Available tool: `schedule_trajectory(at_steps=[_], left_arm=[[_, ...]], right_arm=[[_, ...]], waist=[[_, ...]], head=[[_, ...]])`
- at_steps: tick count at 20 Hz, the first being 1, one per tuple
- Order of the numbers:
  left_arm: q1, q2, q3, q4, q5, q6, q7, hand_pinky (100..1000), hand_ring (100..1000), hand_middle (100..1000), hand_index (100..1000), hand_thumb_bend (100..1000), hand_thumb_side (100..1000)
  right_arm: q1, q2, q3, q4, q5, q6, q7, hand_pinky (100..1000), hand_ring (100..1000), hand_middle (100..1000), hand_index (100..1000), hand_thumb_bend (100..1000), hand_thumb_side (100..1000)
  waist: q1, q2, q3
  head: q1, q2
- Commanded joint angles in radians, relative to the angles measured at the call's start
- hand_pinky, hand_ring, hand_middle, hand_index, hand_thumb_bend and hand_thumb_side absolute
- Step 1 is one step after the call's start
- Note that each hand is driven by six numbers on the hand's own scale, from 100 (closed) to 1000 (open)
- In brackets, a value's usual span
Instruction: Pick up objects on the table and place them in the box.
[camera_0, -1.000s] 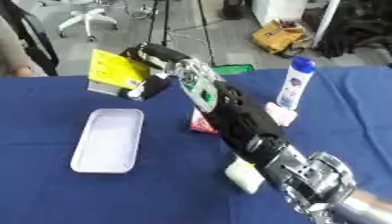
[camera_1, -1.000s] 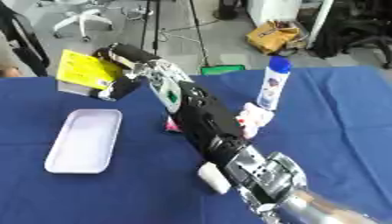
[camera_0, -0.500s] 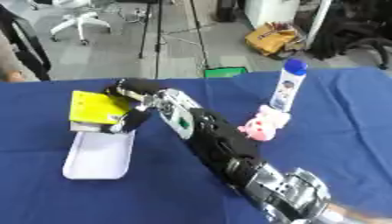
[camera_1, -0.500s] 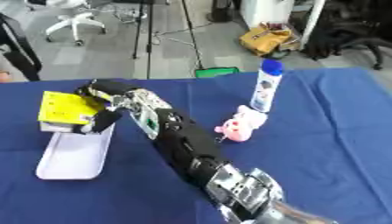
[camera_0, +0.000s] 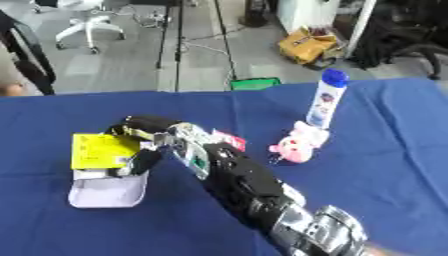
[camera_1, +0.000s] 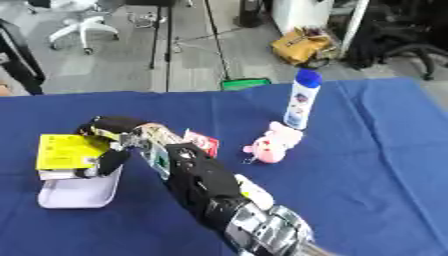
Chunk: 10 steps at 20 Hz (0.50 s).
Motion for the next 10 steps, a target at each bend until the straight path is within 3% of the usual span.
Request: schedule_trajectory(at_steps=[1,5,6,7,8,9,10], left_arm=[[-0.015,0.003,-0.004,-0.017,0.000,-0.001,-0.006,727,758,835,866,580,765],[-0.020,0.000,-0.010,-0.017,0.002,-0.001,-0.011,728,758,835,866,580,765],[-0.021,-0.001,-0.011,-0.018,0.003,-0.001,-0.013,727,759,835,866,579,766],[-0.022,-0.002,-0.012,-0.018,0.004,-0.001,-0.014,727,759,835,866,579,766],[-0.022,-0.002,-0.013,-0.018,0.004,-0.001,-0.015,727,759,835,866,579,766],[-0.023,-0.003,-0.013,-0.018,0.004,-0.001,-0.016,727,759,835,866,579,766],[-0.023,-0.003,-0.013,-0.019,0.005,-0.001,-0.016,727,759,835,866,579,767]], right_arm=[[-0.027,0.001,-0.002,-0.014,0.005,0.002,-0.017,685,661,601,881,465,430],[-0.031,0.004,0.001,-0.017,0.008,0.004,-0.023,695,684,638,887,464,438],[-0.032,0.006,0.008,-0.016,0.013,0.000,-0.013,776,810,804,919,504,475],[-0.032,0.007,0.013,-0.017,0.021,-0.008,0.007,776,810,804,919,504,475],[-0.032,0.008,0.016,-0.019,0.029,-0.014,0.026,885,907,911,947,563,477],[-0.032,0.008,0.019,-0.023,0.038,-0.022,0.044,885,907,911,947,563,477],[-0.032,0.007,0.021,-0.026,0.047,-0.028,0.060,982,976,974,972,618,477]], waist=[[0.009,0.006,0.003],[0.009,0.006,0.011],[0.008,0.008,0.014],[0.007,0.009,0.016],[0.007,0.010,0.017],[0.006,0.011,0.018],[0.006,0.012,0.018]], head=[[0.000,-0.010],[0.003,-0.011],[0.006,-0.010],[0.008,-0.009],[0.008,-0.008],[0.009,-0.008],[0.009,-0.009]])
